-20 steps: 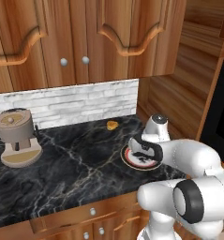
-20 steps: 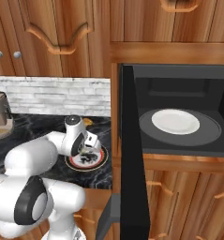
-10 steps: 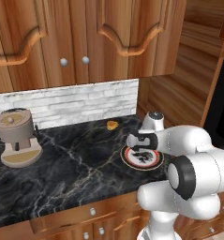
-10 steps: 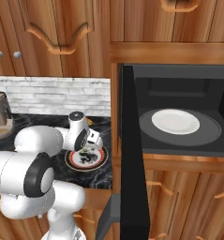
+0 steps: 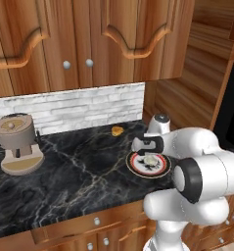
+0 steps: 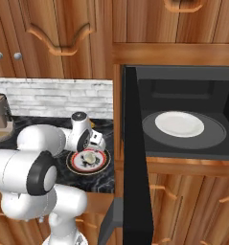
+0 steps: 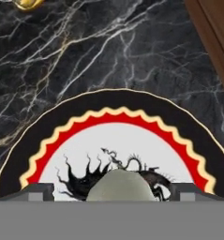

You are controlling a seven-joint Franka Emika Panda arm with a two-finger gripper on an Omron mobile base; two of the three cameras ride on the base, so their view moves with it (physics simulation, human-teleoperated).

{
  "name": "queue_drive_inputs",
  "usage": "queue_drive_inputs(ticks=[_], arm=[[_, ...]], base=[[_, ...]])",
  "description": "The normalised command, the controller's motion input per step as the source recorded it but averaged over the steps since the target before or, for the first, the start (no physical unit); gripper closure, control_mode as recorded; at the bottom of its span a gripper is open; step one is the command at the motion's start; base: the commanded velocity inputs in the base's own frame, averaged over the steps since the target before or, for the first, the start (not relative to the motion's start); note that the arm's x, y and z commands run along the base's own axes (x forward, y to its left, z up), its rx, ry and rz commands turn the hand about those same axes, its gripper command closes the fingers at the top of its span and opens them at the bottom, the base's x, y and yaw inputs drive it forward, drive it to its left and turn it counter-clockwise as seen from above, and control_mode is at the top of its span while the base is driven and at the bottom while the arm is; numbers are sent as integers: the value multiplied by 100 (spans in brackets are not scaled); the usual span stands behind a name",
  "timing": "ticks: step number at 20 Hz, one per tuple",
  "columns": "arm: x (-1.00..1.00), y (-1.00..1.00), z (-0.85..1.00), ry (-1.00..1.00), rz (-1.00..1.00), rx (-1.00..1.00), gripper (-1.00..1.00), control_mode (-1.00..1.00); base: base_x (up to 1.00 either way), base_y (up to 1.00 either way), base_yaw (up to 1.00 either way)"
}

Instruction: Pick the garlic from the microwave and place it on plate located on the counter.

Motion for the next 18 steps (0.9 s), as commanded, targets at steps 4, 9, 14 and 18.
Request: queue_drive_inputs(ticks=[4,9,14,18], arm=[[-38,0,60,0,-5,0,-100,-100],[-68,37,73,1,-3,-1,-100,-100],[-66,8,98,2,0,0,-100,-100],[-90,0,97,0,2,-1,-100,-100]], base=[[0,0,0],[0,0,0],[0,0,0],[0,0,0]])
